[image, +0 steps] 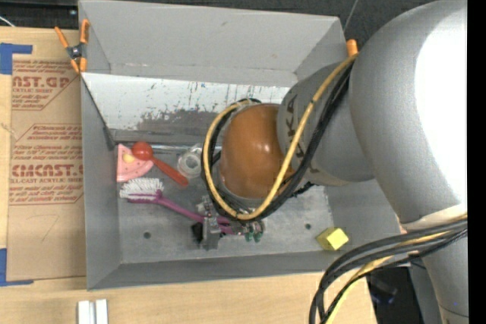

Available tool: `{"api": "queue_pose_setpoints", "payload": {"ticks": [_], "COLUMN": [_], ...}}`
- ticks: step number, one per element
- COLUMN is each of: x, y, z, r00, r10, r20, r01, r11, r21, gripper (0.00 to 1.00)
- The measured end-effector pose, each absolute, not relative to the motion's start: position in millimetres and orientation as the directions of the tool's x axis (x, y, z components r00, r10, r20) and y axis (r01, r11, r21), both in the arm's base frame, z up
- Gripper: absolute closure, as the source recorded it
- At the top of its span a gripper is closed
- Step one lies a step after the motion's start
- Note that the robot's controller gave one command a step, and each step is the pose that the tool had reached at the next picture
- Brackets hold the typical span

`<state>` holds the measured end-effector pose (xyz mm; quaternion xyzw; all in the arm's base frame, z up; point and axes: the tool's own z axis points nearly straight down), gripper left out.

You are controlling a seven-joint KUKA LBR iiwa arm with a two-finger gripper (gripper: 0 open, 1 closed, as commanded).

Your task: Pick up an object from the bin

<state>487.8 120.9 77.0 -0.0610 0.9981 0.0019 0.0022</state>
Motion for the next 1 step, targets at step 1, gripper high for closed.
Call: {"api": "queue_pose_setpoints", "payload": {"ticks": [1], "x": [485.3], "y": [120.5], "z": [98.6], "r00": [-0.993], "r10": [-0.122], "r20": [0.004], "r01": [-0.122], "r11": [0.993], "r21": [0.003], "gripper": [1.0]}}
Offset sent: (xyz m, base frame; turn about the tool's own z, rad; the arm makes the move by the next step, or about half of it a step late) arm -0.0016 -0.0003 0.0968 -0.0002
